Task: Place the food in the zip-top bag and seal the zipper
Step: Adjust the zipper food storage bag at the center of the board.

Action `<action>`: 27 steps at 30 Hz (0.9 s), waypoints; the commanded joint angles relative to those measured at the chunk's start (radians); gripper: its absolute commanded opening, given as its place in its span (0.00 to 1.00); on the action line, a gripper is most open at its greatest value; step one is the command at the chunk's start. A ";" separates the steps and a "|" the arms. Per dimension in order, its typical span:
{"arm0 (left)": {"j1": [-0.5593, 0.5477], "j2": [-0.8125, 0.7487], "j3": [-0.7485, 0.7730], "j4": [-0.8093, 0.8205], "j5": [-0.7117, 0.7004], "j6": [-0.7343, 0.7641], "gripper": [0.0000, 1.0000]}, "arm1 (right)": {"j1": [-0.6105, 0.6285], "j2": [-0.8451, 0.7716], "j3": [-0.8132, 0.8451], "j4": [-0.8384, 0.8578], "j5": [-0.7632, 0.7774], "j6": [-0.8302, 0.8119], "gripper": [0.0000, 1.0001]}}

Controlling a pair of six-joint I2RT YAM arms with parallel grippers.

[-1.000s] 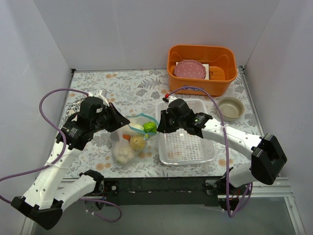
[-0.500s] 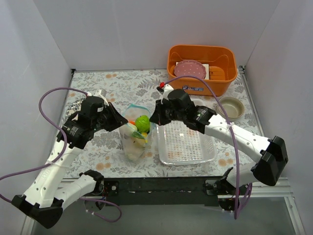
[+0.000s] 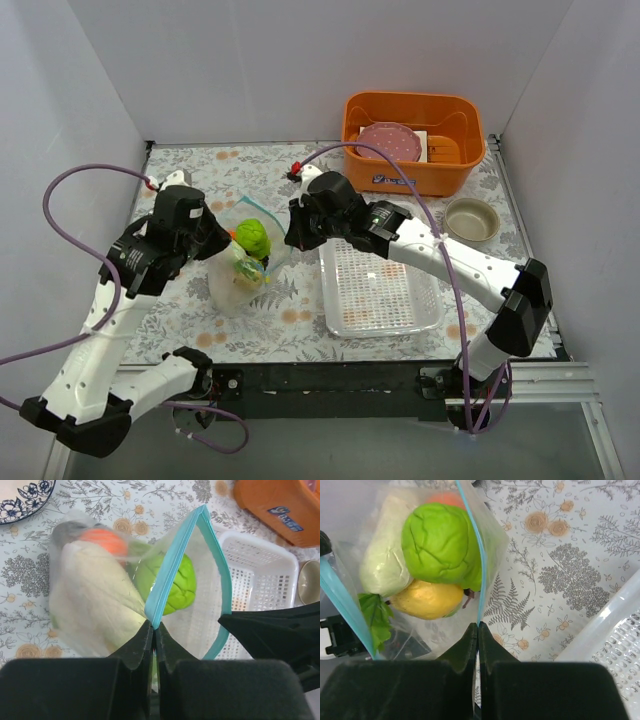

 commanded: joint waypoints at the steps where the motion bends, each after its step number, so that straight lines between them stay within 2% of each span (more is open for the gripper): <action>1: -0.002 0.065 0.045 -0.004 0.058 0.040 0.00 | 0.023 -0.026 0.014 0.046 0.017 -0.020 0.06; 2: -0.002 0.077 0.030 0.040 0.099 0.079 0.04 | 0.014 -0.049 -0.013 0.116 -0.009 -0.011 0.07; 3: -0.002 0.095 0.028 0.045 0.125 0.081 0.02 | 0.005 -0.049 -0.031 0.130 -0.026 -0.001 0.08; 7: -0.002 0.132 -0.002 0.077 0.275 0.041 0.00 | -0.007 0.020 0.029 0.042 -0.069 0.002 0.07; 8: -0.002 0.119 -0.028 0.150 0.347 0.035 0.00 | -0.006 0.019 0.004 0.061 -0.086 0.002 0.07; 11: -0.002 0.076 -0.119 0.259 0.439 0.002 0.00 | -0.006 0.022 -0.007 0.071 -0.065 0.022 0.07; 14: -0.002 0.065 -0.150 0.309 0.467 -0.008 0.00 | -0.006 -0.001 -0.027 0.037 -0.011 0.046 0.07; 20: -0.002 0.106 -0.118 0.355 0.476 0.031 0.01 | -0.006 -0.121 -0.194 0.075 0.101 0.115 0.08; 25: -0.002 0.170 -0.131 0.421 0.593 0.035 0.00 | -0.006 -0.210 -0.315 0.108 0.135 0.173 0.08; 27: -0.002 0.200 -0.124 0.402 0.570 0.028 0.00 | -0.006 -0.237 -0.333 0.150 0.123 0.181 0.08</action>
